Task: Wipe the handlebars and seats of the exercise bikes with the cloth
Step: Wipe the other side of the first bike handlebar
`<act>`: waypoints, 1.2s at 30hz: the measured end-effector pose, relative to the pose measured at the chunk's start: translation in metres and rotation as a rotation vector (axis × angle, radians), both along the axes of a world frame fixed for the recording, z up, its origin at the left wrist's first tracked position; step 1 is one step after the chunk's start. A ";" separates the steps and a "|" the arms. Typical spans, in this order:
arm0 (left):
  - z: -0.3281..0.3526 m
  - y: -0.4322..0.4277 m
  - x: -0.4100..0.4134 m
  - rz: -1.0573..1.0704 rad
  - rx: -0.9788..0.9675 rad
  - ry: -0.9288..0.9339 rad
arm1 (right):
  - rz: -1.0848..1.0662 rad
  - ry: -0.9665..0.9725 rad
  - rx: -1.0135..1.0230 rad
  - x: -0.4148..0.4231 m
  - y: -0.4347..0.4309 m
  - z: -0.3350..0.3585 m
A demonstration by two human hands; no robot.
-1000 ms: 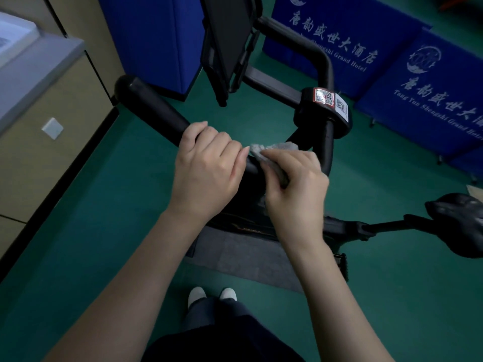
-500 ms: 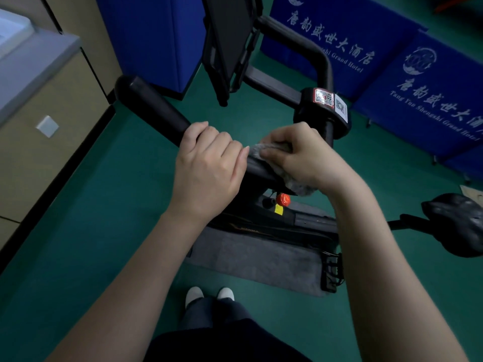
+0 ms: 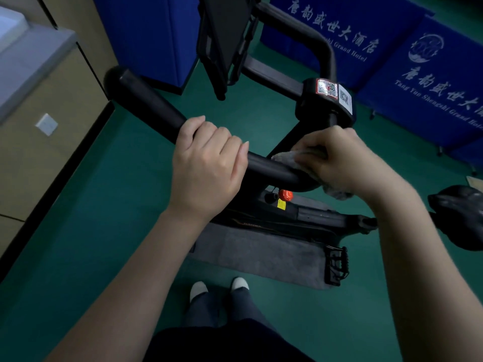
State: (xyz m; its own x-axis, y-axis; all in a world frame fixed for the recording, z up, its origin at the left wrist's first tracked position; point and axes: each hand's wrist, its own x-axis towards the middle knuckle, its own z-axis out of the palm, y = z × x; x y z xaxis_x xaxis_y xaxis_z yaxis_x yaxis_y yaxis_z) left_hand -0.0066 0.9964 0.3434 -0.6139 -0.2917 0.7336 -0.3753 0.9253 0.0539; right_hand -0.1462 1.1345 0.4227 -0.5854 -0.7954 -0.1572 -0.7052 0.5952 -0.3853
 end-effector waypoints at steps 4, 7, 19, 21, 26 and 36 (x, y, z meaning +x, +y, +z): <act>0.003 0.006 0.000 0.026 0.046 -0.032 | -0.127 0.139 -0.324 0.030 0.003 -0.023; 0.009 0.017 -0.005 -0.016 0.107 -0.034 | -0.159 0.209 -0.520 0.048 0.007 -0.044; 0.006 0.048 -0.010 -0.040 0.266 -0.068 | -0.120 0.262 -0.773 0.037 0.034 -0.066; 0.007 0.047 -0.010 -0.028 0.271 -0.075 | -0.145 0.291 -0.750 0.027 0.040 -0.066; 0.008 0.051 -0.013 0.014 0.289 -0.084 | -0.149 0.308 -0.851 0.037 0.038 -0.074; 0.012 0.059 -0.019 0.062 0.360 -0.076 | -0.169 0.250 -1.004 0.021 0.041 -0.084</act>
